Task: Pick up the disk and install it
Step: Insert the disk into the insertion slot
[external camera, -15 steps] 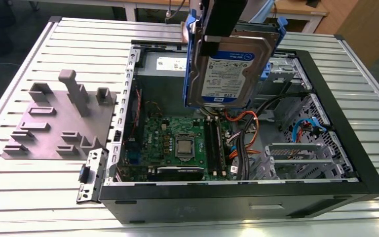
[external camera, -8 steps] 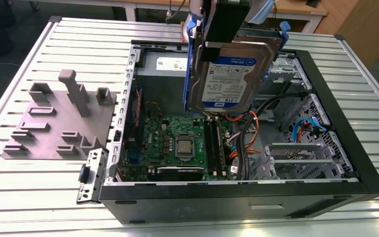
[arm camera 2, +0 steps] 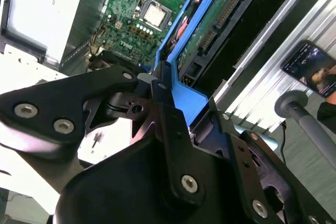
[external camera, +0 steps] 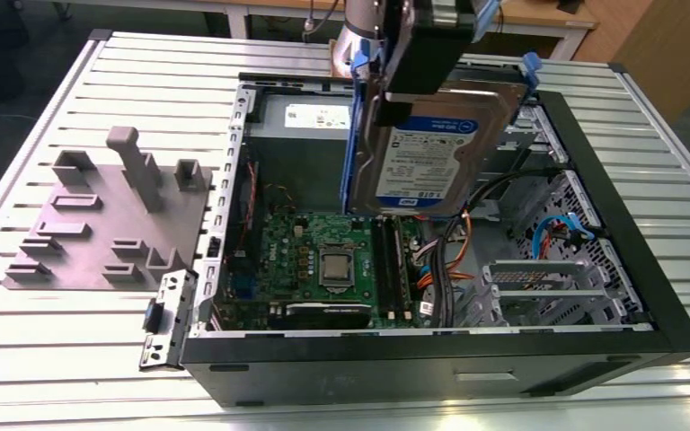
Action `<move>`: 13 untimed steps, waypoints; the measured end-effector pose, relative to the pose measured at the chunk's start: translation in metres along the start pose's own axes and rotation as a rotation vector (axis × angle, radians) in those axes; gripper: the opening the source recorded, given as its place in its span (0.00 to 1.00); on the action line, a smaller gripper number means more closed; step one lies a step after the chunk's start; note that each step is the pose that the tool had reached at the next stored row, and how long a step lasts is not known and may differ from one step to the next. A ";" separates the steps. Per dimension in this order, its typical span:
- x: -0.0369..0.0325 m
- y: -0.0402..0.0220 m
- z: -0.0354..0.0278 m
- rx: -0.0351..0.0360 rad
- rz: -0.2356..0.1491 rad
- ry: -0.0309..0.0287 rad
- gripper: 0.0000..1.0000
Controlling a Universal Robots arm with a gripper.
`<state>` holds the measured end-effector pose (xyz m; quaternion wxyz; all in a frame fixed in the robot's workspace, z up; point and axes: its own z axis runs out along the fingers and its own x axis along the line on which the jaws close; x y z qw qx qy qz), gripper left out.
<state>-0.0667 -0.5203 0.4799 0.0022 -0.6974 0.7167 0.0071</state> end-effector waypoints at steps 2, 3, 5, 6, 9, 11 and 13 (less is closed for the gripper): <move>-0.0001 -0.0066 0.0004 0.0000 0.000 0.0000 0.36; -0.0002 -0.0101 0.0006 0.0001 0.000 0.0001 0.36; -0.0002 -0.0175 0.0011 0.0001 0.000 -0.0001 0.36; 0.0000 -0.0209 0.0013 0.0002 0.000 -0.0002 0.36; 0.0004 -0.0265 0.0017 0.0000 0.000 0.0004 0.36; 0.0048 -0.0268 0.0023 0.0000 0.000 0.0004 0.36; 0.0114 -0.0269 0.0031 0.0001 0.000 0.0002 0.36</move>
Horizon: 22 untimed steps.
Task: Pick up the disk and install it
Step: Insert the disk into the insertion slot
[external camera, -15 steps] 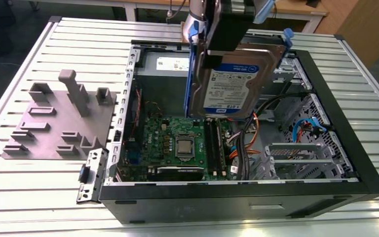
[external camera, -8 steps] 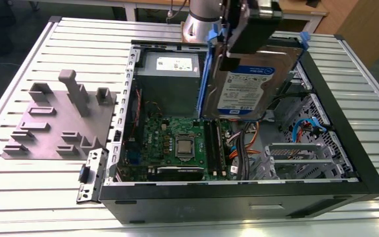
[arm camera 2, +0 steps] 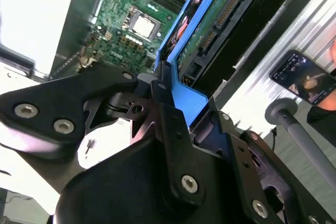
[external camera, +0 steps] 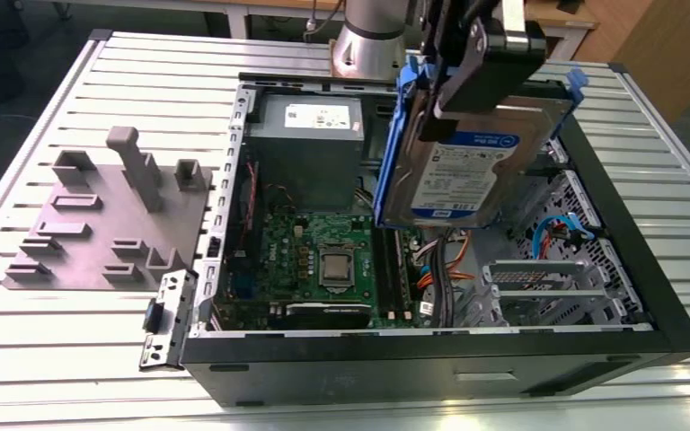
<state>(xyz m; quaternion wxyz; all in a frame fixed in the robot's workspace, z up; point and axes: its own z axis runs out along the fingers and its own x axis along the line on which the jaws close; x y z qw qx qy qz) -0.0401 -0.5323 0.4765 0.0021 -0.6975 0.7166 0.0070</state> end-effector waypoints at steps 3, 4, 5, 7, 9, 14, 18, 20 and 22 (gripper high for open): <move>0.0099 -0.0003 0.0012 0.0002 0.000 0.0001 0.36; 0.0125 -0.0005 0.0016 0.0003 0.000 0.0000 0.36; 0.0145 -0.0014 0.0020 0.0002 0.000 0.0001 0.36; 0.0158 -0.0064 0.0028 0.0003 0.000 -0.0002 0.36; 0.0159 -0.0147 0.0034 0.0003 0.000 -0.0001 0.36; 0.0156 -0.0343 0.0044 0.0002 0.000 0.0000 0.36; 0.0194 -0.0408 0.0058 0.0002 0.000 0.0002 0.36; 0.0233 -0.0413 0.0069 0.0002 0.000 0.0000 0.36; 0.0266 -0.0420 0.0081 0.0003 0.000 -0.0002 0.36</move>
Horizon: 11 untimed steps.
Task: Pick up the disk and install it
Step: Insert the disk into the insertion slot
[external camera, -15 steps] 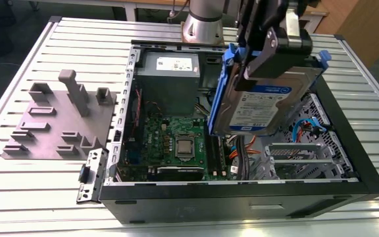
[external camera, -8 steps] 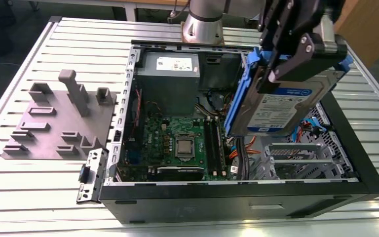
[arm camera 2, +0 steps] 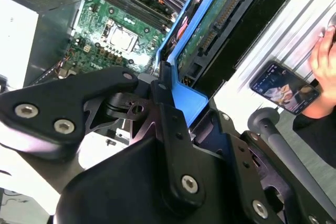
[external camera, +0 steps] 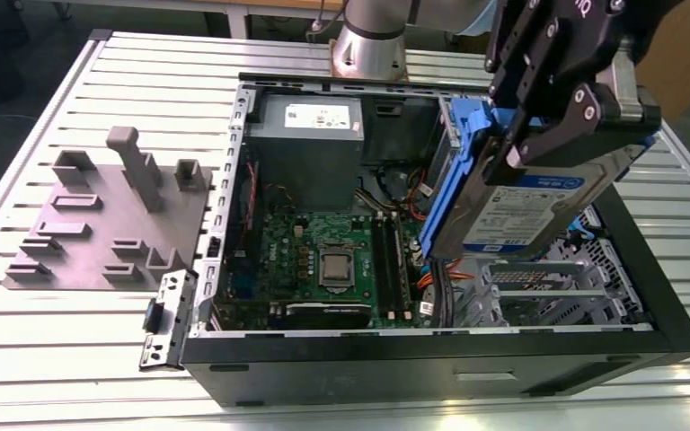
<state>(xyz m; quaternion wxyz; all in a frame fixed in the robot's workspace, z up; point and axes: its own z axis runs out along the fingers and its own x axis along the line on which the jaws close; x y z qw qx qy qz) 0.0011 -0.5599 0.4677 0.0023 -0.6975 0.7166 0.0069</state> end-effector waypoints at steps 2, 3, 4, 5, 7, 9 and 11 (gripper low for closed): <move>0.0012 -0.0020 0.0013 0.0000 0.000 -0.0001 0.36; 0.0014 -0.0036 0.0020 0.0000 0.000 -0.0001 0.36; 0.0016 -0.0056 0.0026 0.0000 0.000 0.0002 0.36; 0.0018 -0.0075 0.0033 0.0000 0.000 0.0001 0.36; 0.0023 -0.0096 0.0043 0.0000 0.000 0.0003 0.36; 0.0024 -0.0096 0.0044 -0.0001 0.000 0.0004 0.36; 0.0024 -0.0096 0.0047 0.0000 0.000 0.0002 0.36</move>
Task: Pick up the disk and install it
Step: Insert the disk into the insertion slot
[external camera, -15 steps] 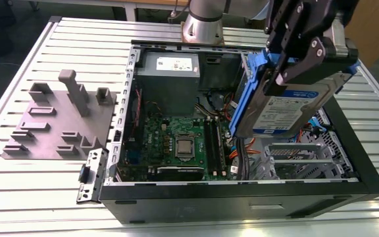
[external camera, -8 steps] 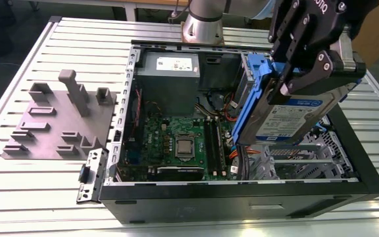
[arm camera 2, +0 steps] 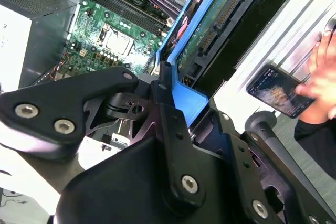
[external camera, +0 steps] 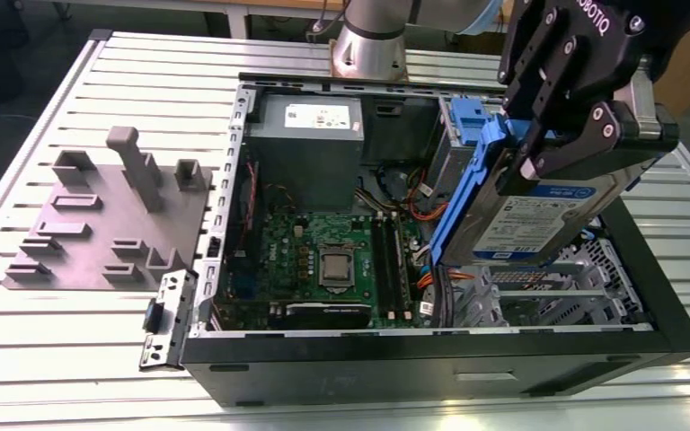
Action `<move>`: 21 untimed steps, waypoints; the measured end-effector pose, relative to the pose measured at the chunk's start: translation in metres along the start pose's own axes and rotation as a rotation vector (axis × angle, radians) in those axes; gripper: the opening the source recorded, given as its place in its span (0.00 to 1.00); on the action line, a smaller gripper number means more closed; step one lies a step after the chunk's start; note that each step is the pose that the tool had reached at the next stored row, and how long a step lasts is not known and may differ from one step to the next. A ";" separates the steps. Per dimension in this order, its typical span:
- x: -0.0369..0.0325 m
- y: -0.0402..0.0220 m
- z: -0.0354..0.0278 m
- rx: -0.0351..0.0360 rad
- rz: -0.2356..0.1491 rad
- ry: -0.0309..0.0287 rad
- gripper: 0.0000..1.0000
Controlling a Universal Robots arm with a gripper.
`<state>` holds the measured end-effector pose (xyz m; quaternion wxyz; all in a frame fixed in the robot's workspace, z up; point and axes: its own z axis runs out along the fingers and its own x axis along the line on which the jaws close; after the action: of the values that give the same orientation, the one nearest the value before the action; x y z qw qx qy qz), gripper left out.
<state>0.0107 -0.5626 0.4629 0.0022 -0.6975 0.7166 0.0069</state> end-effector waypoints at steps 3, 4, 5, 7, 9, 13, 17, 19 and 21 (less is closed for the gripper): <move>0.0000 0.0000 0.0000 0.0000 0.000 0.0000 0.36; 0.0000 0.0000 0.0000 0.0000 0.000 0.0000 0.36; 0.0000 0.0000 0.0000 0.0000 0.000 0.0000 0.36; 0.0002 -0.0003 0.0002 0.0000 0.000 -0.0002 0.36; 0.0007 -0.0007 0.0001 0.0000 0.000 -0.0001 0.36; 0.0034 -0.0033 0.0005 0.0000 0.000 0.0000 0.36; 0.0056 -0.0117 0.0019 0.0000 0.000 -0.0001 0.36; 0.0065 -0.0151 0.0031 0.0000 0.000 -0.0001 0.36; 0.0079 -0.0183 0.0047 0.0000 0.000 0.0000 0.36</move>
<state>0.0287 -0.5709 0.4580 0.0022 -0.6975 0.7166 0.0069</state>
